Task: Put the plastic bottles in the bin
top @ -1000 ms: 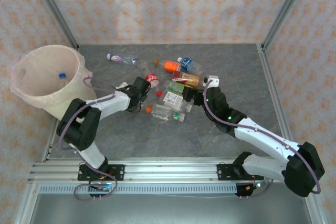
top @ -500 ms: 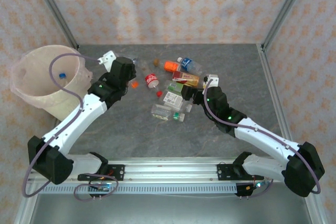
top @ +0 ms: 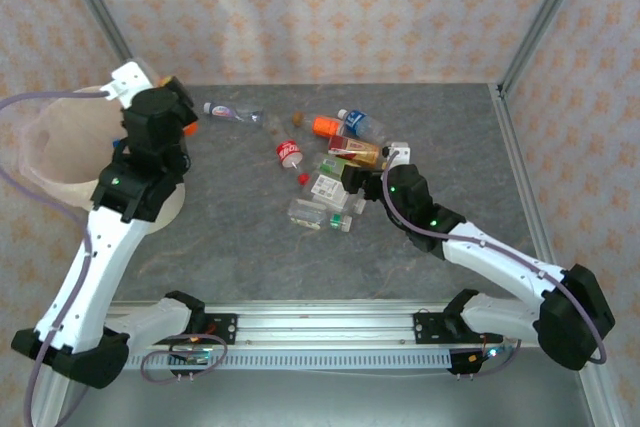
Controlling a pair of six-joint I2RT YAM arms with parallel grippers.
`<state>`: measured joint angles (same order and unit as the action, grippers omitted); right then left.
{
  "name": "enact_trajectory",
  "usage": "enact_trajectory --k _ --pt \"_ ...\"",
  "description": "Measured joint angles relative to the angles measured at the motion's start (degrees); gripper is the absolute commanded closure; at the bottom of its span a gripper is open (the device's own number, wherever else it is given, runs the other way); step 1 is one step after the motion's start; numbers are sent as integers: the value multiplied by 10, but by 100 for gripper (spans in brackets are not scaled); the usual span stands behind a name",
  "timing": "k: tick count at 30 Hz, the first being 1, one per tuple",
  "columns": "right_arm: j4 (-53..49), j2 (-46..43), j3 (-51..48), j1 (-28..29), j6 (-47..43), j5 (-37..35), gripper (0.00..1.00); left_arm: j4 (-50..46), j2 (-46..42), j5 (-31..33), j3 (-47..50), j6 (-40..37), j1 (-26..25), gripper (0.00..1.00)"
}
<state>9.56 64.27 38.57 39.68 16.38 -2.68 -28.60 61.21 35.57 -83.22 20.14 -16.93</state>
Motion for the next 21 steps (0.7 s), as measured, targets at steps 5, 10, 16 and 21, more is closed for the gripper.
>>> enact_trajectory --k 5,10,16,21 --pt "0 19 7 0 -2 9 1 -21 -1 24 -43 -34 92 49" --pt "-1 29 30 0 -6 21 1 -77 19 24 -73 -31 211 48" --pt "0 33 52 0 -10 32 1 -115 43 12 -64 0 286 48" --pt "-1 46 56 0 -10 40 1 -156 82 14 -56 43 332 49"
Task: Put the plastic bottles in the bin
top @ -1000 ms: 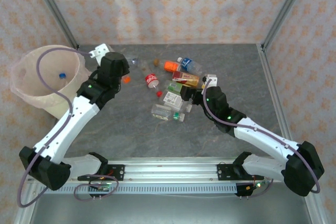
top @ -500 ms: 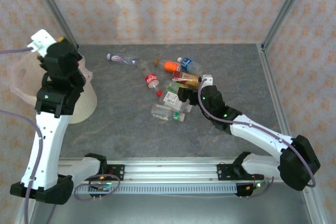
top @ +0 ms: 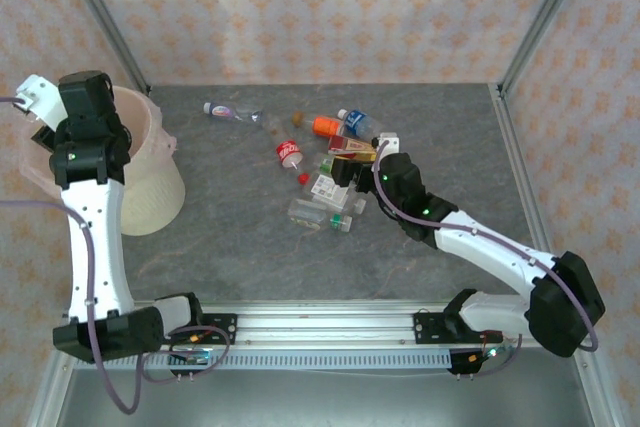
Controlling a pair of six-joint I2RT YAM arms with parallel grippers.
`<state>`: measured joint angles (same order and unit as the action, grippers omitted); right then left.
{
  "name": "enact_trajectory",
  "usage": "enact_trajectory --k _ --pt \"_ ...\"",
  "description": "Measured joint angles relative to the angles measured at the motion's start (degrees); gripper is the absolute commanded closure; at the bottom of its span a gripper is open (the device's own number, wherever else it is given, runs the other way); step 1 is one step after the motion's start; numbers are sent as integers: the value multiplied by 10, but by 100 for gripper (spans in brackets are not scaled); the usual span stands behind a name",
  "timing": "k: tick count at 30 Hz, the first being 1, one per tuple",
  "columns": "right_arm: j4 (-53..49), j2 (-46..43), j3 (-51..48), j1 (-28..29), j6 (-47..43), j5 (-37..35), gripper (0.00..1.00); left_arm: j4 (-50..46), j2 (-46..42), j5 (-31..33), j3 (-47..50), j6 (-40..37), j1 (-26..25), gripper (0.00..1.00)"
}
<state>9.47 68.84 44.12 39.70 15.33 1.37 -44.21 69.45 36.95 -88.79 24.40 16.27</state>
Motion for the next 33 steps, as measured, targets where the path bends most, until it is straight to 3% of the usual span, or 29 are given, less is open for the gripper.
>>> enact_trajectory --k 9,14,18,24,29,33 --pt "-5 1 7 0 0 4 1 -77 18 26 67 105 25 43" --pt "-6 2 13 0 0 6 1 -110 30 51 63 152 25 33" --pt "-6 2 13 0 0 6 1 -136 46 56 60 179 26 18" --pt "-18 5 13 0 -2 15 1 -161 63 54 54 195 26 10" --pt "-46 5 14 0 -30 41 1 -159 64 12 20 179 26 0" --pt "-87 14 15 5 -76 82 1 -143 45 -56 16 153 17 0"
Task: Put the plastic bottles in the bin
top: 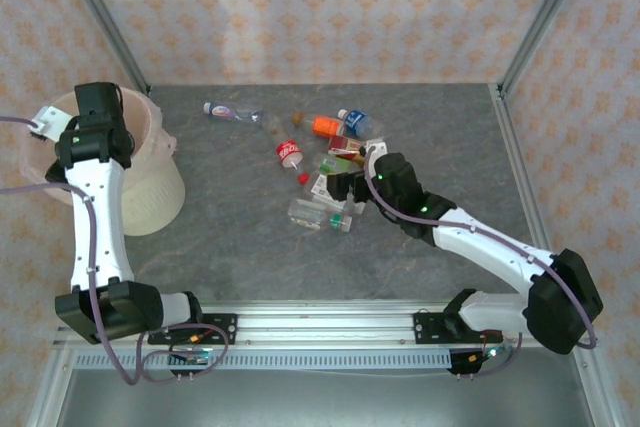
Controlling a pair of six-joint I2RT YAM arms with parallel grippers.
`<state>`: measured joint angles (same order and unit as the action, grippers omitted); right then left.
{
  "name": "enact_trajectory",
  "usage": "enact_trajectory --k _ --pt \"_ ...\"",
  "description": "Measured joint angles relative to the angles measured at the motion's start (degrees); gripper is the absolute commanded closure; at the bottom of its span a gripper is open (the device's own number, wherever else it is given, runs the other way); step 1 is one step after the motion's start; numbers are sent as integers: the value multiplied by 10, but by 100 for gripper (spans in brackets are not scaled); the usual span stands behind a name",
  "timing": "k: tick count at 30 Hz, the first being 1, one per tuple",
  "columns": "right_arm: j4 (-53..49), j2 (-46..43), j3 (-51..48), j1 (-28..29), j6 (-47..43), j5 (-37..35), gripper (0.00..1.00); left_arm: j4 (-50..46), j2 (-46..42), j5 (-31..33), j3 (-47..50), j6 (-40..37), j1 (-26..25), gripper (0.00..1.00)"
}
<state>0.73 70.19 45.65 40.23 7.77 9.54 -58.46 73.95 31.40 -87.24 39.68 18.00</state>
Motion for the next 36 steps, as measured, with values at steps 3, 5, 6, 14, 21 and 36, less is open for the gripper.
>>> enact_trajectory --k 3,5,6,14,21,36 --pt "-39 24 4 19 -38 28 1 16 -20 -29 0 -19 -48 0" --pt "-70 53 14 35 -63 46 1 30 -31 -50 0 -29 -93 0" --pt "-78 66 18 40 -71 54 1 38 -34 -61 0 -33 -112 0" --pt "-144 138 49 48 -138 98 4 142 -48 -254 50 -42 -217 0" --pt "-191 193 85 48 -193 115 9 228 -72 -403 153 -35 -248 0" --pt "-233 275 119 64 -279 90 28 241 -99 -443 195 -53 -248 0"
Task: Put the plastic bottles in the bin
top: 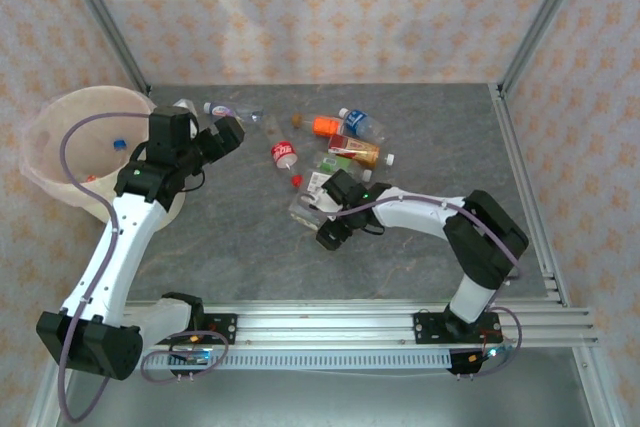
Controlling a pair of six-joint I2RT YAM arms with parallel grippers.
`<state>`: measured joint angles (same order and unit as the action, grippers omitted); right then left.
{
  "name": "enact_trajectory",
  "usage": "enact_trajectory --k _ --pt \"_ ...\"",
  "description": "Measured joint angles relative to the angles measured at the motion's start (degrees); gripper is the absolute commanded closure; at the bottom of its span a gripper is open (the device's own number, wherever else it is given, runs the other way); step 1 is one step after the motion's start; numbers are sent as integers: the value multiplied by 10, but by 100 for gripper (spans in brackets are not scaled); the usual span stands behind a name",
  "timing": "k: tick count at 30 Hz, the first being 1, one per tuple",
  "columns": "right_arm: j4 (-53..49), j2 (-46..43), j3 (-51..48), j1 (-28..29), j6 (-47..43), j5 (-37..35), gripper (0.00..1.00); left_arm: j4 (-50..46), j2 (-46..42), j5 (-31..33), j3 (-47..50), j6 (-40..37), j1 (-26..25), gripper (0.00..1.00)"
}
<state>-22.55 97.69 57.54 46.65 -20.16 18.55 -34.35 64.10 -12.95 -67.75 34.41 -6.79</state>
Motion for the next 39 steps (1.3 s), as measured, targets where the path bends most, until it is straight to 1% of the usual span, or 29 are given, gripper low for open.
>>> enact_trajectory --k 2,5,9,12,14,16,19,23,26,30,33,35,39 --pt "1 0 -1 3 -3 -7 31 1 4 -2 0 0 0 0" --pt "10 0 -3 3 -2 -28 33 2 14 -3 0 0 0 0" --pt "30 0 -12 3 3 -63 43 3 28 -4 0 0 0 0" --pt "41 0 -18 5 7 -82 48 4 31 -3 3 0 0 0" --pt "45 0 -19 5 8 -83 51 5 31 -3 7 0 0 0" --pt "48 0 -21 6 6 -83 57 8 31 -2 12 2 0 0" --pt "52 0 -24 10 5 -83 63 12 31 -1 21 2 0 0" --pt "59 -13 -32 10 9 -78 66 22 32 -2 26 2 0 0" --pt "70 -60 -55 10 13 -68 68 32 33 -4 27 2 -5 0" --pt "112 -144 -74 10 29 -55 68 50 37 -12 27 2 -33 0" --pt "153 -189 -80 10 53 -54 68 73 47 -51 27 6 -50 0" --pt "185 -207 -85 10 74 -60 69 96 55 -71 27 13 -68 0" --pt "224 -216 -89 9 116 -86 69 140 58 -81 27 25 -129 0"
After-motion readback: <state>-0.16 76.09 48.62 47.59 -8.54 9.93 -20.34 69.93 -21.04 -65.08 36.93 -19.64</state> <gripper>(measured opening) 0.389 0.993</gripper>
